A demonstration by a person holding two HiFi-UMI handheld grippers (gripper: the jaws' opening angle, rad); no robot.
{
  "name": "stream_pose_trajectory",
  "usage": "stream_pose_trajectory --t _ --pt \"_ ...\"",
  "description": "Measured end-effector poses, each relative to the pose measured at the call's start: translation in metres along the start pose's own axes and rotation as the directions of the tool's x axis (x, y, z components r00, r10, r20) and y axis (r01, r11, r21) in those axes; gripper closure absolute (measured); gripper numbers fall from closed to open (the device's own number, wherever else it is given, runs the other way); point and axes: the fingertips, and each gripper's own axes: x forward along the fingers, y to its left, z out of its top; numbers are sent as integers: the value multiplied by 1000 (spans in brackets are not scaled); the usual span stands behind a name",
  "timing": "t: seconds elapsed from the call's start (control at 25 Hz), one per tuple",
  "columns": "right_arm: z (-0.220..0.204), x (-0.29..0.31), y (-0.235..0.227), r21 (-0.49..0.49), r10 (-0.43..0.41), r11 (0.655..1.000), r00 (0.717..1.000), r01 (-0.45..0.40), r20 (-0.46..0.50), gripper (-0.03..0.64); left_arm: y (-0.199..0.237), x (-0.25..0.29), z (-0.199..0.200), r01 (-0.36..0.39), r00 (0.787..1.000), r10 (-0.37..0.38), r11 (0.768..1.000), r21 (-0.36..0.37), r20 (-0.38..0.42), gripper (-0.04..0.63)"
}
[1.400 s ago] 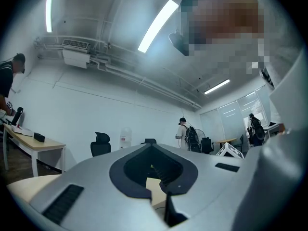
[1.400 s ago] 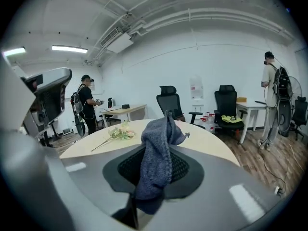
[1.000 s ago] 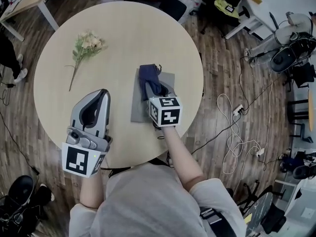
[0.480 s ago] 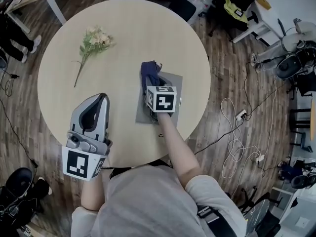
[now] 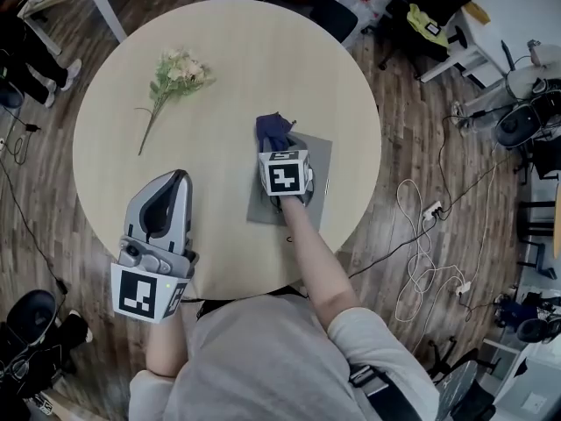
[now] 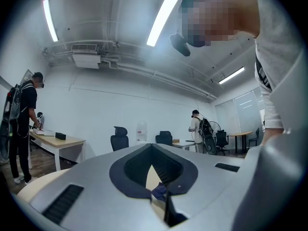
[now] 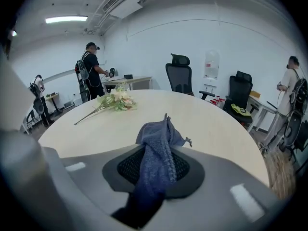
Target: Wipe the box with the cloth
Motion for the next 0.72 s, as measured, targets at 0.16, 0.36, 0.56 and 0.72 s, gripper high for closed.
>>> stream_pose_trajectory --t 0.16,0.36,0.56,0.72 --pt "1 -2 -3 -41 -16 999 1000 16 -7 528 -4 3 1 8 1000 -8 1000 0 0 588" --pt "-10 -13 -36 -13 -73 997 997 72 -23 534 -6 9 2 24 1000 -24 1000 -3 4 588" --pt "-22 -25 -60 25 -99 995 995 100 -15 535 -15 17 4 56 998 -56 998 -1 6 588" --pt "-32 -38 -84 66 -162 984 986 163 -25 535 -20 21 6 84 996 -84 996 -2 11 588"
